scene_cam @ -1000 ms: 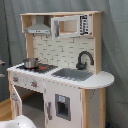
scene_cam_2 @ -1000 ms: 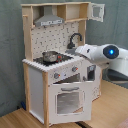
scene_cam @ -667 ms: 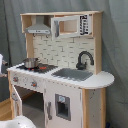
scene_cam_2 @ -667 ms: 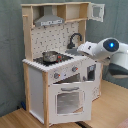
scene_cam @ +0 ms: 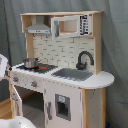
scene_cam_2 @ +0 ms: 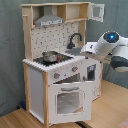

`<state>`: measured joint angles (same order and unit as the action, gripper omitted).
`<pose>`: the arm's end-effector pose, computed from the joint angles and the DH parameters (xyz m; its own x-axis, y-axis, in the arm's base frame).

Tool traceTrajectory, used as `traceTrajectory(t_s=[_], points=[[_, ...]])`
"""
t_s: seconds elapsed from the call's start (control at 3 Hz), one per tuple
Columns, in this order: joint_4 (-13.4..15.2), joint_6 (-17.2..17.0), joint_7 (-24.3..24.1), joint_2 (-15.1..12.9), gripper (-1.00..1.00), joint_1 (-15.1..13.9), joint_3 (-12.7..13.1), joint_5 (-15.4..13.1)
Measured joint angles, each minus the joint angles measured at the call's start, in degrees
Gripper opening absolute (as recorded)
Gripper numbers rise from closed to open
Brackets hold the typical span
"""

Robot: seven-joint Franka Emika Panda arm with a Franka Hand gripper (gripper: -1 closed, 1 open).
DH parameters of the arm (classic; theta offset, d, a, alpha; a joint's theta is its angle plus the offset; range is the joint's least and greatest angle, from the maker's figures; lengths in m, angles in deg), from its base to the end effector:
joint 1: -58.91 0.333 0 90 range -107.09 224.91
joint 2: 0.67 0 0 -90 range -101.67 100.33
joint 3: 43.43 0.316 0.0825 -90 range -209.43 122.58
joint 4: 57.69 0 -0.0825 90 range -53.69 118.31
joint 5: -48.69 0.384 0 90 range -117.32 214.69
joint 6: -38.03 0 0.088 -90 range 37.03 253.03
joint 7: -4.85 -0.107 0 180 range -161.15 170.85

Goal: Play with the kitchen

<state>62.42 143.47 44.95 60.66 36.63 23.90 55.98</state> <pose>0.2089 0.4316 0.5321 0.3459 0.8916 -0.2922 0.7061 -0.0423 0.7068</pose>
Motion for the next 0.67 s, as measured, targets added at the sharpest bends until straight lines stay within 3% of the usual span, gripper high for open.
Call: traceTrajectory(t_s=[0.67], points=[[4.1,-0.2,8.4,-5.3,1.0,0.7,-0.4,5.3]])
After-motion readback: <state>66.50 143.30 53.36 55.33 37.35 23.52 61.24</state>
